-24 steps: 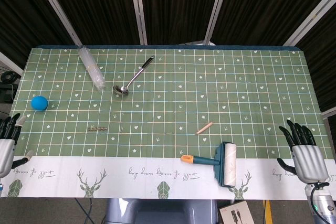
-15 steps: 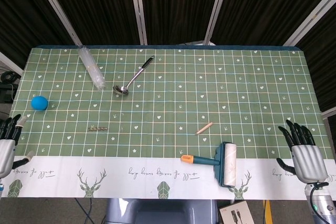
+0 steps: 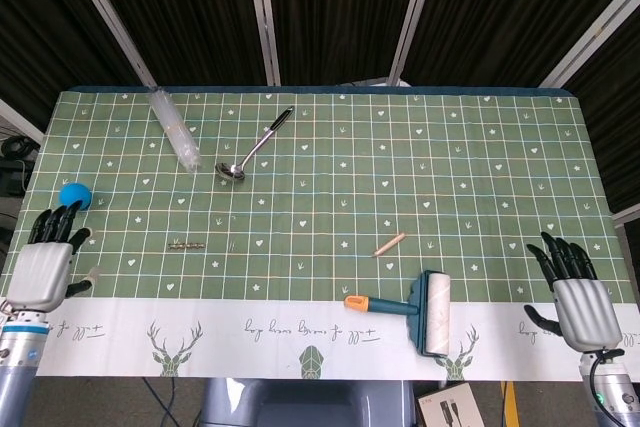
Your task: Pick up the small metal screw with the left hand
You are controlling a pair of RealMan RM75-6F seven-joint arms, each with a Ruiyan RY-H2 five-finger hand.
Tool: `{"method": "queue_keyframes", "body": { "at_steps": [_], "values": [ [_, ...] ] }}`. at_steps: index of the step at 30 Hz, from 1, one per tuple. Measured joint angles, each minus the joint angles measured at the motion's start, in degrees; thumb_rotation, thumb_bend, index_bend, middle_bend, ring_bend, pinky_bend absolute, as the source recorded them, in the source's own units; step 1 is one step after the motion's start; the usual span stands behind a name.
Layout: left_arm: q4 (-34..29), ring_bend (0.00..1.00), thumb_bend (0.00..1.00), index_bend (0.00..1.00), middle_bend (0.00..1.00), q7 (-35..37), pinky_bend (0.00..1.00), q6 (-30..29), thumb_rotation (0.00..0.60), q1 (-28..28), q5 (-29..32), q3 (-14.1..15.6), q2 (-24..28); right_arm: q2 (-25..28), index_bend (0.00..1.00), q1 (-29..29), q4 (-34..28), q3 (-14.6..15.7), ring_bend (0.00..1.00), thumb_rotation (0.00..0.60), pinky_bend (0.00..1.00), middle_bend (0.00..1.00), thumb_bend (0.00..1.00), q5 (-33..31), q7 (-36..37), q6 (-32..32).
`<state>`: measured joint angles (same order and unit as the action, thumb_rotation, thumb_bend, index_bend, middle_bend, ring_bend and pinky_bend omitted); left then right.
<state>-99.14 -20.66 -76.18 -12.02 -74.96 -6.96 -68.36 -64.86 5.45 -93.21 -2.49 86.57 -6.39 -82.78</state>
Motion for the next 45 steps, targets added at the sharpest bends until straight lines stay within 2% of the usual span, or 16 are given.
{"method": "queue_keyframes", "body": {
  "at_steps": [10,20,34,45],
  "values": [
    [-0.4,0.0,0.28,0.46,0.0,-13.5,0.0,4.6,0.6,-8.2,10.9,-4.4,-8.6,0.2,0.1,-0.1,-0.5,0.0,0.0,0.6,0.07,0.0,0.1,-0.3,1.1,0.2],
    [2.7,0.0,0.31,0.48,0.0,-23.8,0.0,6.9,0.6,-14.8,20.4,-5.4,-16.1,0.2,0.1,0.0,-0.8,0.1,0.0,0.6,0.07,0.0,0.1,-0.1,1.6,0.4],
    [8.5,0.0,0.37,0.5,0.0,-29.7,0.0,7.9,0.6,-21.1,27.4,-4.4,-24.6,0.6,0.1,-0.1,-1.4,0.0,0.0,0.6,0.07,0.0,0.1,-0.7,2.9,0.4],
    [12.3,0.0,0.37,0.44,0.0,-30.8,0.0,6.9,0.6,-22.6,30.0,-3.4,-27.2,0.9,0.1,-0.1,-1.6,0.0,0.0,0.6,0.07,0.0,0.1,-0.7,3.9,0.6]
  ]
}}
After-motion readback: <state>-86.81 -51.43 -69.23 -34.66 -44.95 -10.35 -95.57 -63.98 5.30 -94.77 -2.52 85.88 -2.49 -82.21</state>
